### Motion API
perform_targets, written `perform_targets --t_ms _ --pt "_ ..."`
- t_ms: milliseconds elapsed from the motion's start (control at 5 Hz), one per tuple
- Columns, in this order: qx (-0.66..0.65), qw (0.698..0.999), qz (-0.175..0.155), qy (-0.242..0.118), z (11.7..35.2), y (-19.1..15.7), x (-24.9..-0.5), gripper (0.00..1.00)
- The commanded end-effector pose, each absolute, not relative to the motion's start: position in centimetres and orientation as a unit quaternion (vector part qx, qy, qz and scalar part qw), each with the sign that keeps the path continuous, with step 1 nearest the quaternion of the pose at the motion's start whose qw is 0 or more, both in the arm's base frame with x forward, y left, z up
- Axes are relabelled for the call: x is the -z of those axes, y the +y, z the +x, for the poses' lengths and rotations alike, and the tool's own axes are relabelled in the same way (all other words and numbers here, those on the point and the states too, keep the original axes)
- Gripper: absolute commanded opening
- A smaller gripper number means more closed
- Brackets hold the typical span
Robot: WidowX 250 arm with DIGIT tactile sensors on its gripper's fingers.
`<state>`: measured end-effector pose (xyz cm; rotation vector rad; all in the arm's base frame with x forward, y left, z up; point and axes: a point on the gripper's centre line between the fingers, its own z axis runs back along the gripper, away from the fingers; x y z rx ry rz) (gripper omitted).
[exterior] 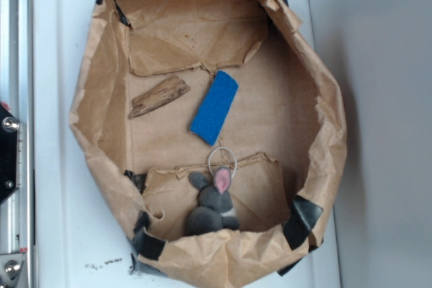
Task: Grab the blue sponge.
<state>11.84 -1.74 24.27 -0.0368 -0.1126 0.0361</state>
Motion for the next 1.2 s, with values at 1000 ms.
perform_targets --t_ms 1000 --pt "-0.221 0.97 -0.027 -0.101 24.0 0.7 -20.2 1.0"
